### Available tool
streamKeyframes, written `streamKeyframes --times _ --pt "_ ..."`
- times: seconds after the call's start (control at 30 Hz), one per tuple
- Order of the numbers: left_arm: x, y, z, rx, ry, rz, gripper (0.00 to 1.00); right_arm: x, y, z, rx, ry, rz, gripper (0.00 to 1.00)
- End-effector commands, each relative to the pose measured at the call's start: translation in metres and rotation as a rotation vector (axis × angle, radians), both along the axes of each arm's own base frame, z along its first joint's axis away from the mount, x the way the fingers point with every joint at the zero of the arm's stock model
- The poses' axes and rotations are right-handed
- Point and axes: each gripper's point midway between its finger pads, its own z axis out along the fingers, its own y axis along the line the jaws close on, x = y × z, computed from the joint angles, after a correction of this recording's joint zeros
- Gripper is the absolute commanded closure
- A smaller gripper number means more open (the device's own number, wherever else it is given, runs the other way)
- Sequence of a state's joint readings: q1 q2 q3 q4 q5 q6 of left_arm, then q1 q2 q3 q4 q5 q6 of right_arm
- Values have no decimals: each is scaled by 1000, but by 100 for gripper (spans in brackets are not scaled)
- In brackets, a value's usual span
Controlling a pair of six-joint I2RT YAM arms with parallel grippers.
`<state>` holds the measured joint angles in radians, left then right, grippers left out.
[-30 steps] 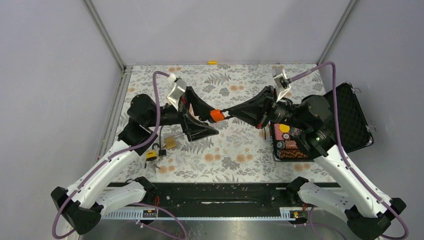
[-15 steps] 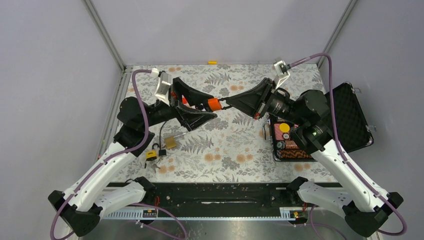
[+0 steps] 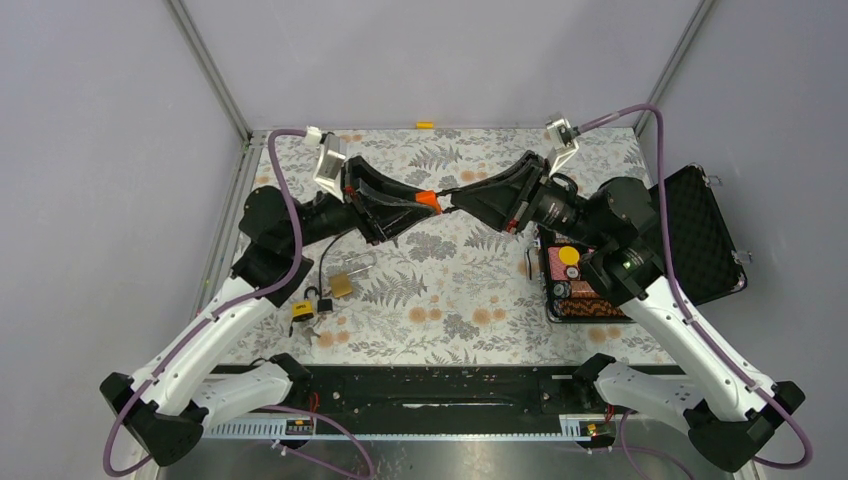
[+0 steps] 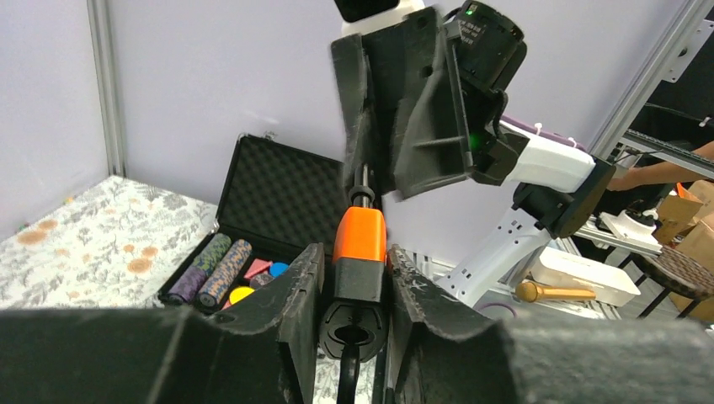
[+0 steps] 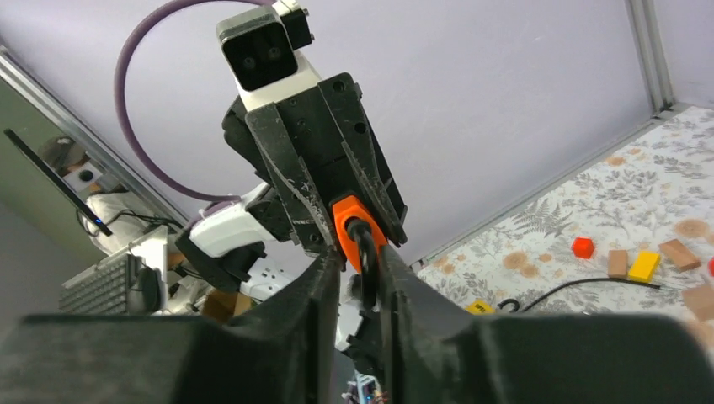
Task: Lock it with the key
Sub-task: Pick up the lock from the center of the board, then lock the lock.
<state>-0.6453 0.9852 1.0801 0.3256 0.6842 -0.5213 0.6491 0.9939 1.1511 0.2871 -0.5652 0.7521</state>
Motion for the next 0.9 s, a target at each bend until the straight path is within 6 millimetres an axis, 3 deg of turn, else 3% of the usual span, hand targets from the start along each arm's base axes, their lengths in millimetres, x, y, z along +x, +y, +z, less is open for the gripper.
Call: streamKeyframes --times 0.0,0.03,0.1,0.23,0.37,0.6,0.87 --pt "-3 5 28 -41 -31 16 100 -2 -7 4 -57 -134 -52 45" --pt "0 5 25 -22 -11 26 100 1 -10 -5 -98 -135 -74 32" --pt "7 4 19 18 29 54 100 6 -16 -26 -180 -127 -102 21" --pt "11 -2 4 83 104 32 100 7 -26 -45 -236 -120 -79 17" --pt "2 -4 -9 135 153 -28 100 10 -32 -53 -241 -81 -54 22" --pt "-11 -3 -23 166 211 -93 100 -9 -26 -57 -239 -96 80 55" --pt "-27 3 -22 157 207 -143 100 -12 -21 -67 -254 -63 115 55"
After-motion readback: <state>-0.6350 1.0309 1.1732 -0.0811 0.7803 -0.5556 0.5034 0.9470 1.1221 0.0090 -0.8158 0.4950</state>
